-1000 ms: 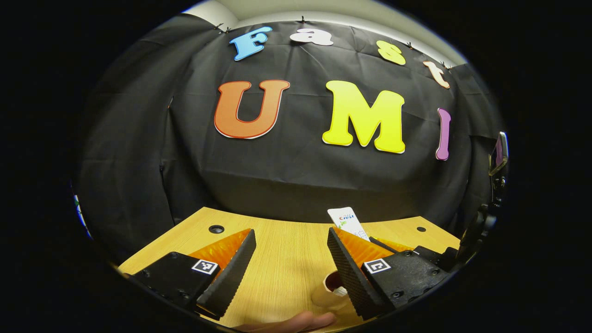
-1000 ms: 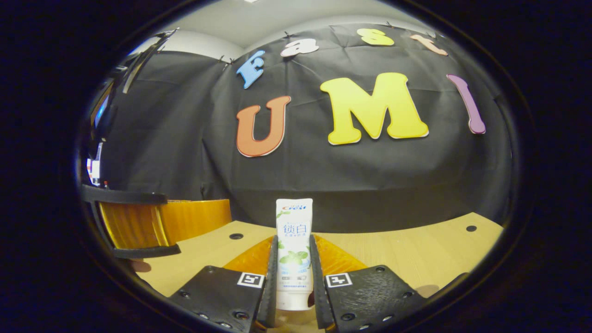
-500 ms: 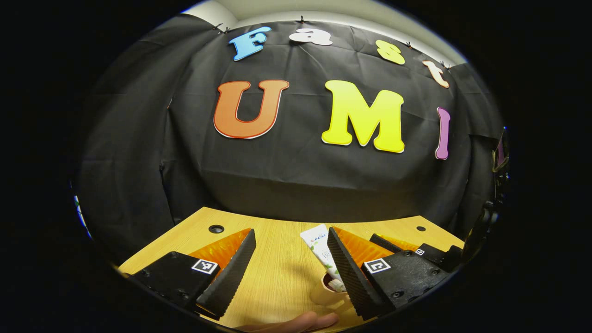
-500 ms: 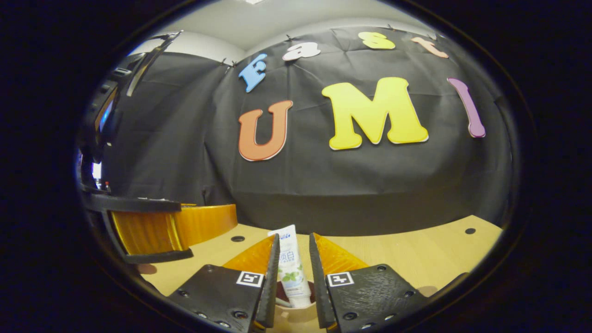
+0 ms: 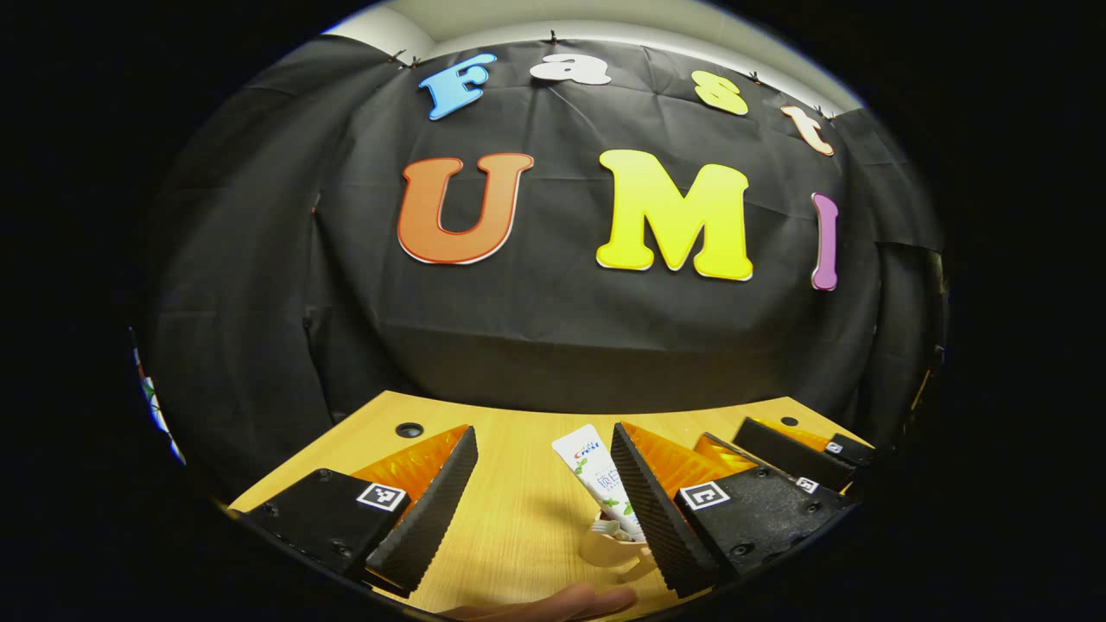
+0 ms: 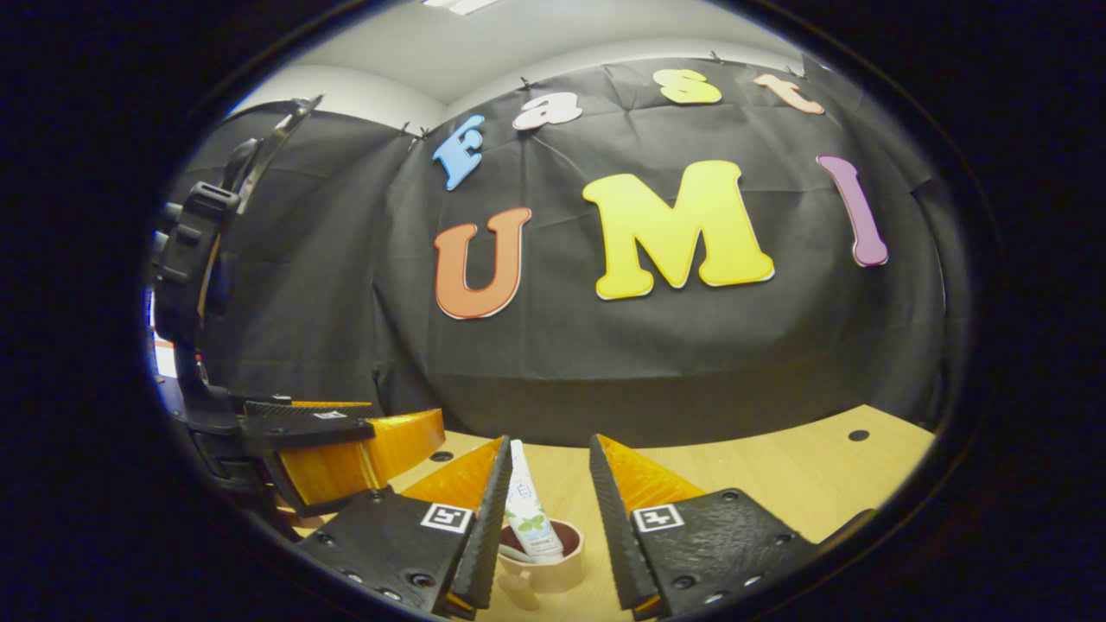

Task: Put the toothbrush and toothpaste on the desktop into the cup, then pick up the cup and place it on the coaster on the desktop.

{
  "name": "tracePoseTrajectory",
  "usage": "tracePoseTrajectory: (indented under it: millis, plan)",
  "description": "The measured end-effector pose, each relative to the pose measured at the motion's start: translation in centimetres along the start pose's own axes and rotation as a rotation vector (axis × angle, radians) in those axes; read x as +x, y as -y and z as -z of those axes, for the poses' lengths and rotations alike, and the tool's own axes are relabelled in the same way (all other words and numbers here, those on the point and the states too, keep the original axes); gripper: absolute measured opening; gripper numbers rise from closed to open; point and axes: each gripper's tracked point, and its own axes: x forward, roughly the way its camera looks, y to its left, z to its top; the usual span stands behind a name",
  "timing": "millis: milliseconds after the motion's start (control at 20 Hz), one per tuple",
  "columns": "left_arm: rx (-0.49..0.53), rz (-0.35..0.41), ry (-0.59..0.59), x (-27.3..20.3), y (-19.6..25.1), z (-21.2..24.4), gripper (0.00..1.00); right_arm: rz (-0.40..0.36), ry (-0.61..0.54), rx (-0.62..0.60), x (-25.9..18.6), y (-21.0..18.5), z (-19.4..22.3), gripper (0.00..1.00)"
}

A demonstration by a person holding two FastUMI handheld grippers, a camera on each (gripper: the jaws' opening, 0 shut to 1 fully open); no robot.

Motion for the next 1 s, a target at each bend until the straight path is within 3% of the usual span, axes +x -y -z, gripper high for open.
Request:
tracePoseTrajectory:
  millis: [250,600,700,1000]
  plan:
    - [0.011,0.047,0.033,-2.0,2.9,-1.8,0.98,0.043,0.010,-0.006,-3.9,3.2,-1.6,0.73]
    - [0.091,0.014,-0.035,-4.2,4.5,-2.6,0.97,0.088,0.059,-0.026,-9.4,7.9,-3.7,0.84]
    - [0.100,0.019,-0.070,-4.3,5.2,-2.0,0.97,0.114,0.081,-0.047,-11.1,9.3,-4.3,0.96]
    - [0.078,0.031,-0.244,-4.5,6.8,0.4,0.98,0.182,0.121,-0.059,-16.1,12.8,-5.5,0.95]
